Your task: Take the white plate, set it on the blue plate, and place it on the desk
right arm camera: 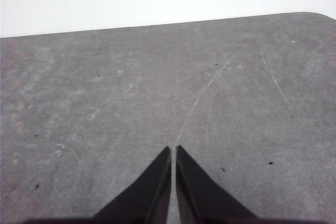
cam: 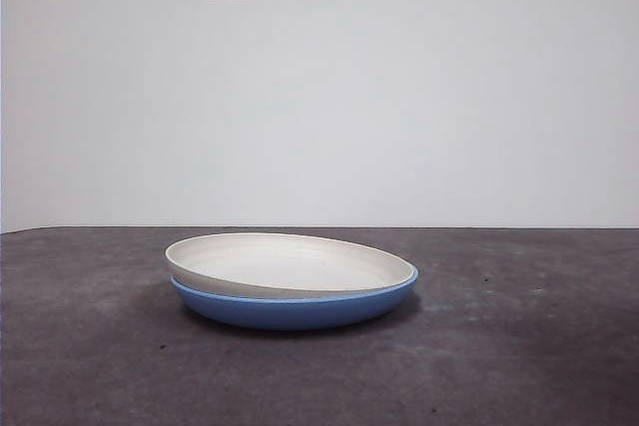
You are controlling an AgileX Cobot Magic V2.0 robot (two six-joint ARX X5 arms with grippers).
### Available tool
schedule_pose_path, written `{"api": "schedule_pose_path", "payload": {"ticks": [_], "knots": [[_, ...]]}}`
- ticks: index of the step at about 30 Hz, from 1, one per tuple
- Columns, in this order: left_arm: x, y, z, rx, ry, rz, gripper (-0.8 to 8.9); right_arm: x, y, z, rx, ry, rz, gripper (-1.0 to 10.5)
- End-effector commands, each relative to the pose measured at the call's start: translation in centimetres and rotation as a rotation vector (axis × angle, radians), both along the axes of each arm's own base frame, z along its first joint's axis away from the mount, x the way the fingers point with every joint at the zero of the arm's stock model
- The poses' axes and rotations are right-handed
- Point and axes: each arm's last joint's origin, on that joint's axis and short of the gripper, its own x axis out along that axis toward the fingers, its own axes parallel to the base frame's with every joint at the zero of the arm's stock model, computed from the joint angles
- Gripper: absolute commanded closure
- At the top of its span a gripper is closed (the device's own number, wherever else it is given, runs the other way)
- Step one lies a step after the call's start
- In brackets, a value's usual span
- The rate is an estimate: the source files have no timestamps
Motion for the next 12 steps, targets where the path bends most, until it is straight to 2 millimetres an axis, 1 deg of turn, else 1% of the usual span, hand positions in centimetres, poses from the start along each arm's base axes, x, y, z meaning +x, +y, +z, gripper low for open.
{"api": "schedule_pose_path", "payload": {"ticks": [1, 12], "knots": [[0.08, 0.03, -0.76, -0.002, 0.027, 0.004, 7.85, 0.03, -0.01, -0.07, 0.011, -0.008, -0.003, 9.4], [0.08, 0.03, -0.76, -0.002, 0.027, 0.004, 7.85, 0.03, -0.01, -0.07, 0.011, -0.008, -0.003, 9.4]]}}
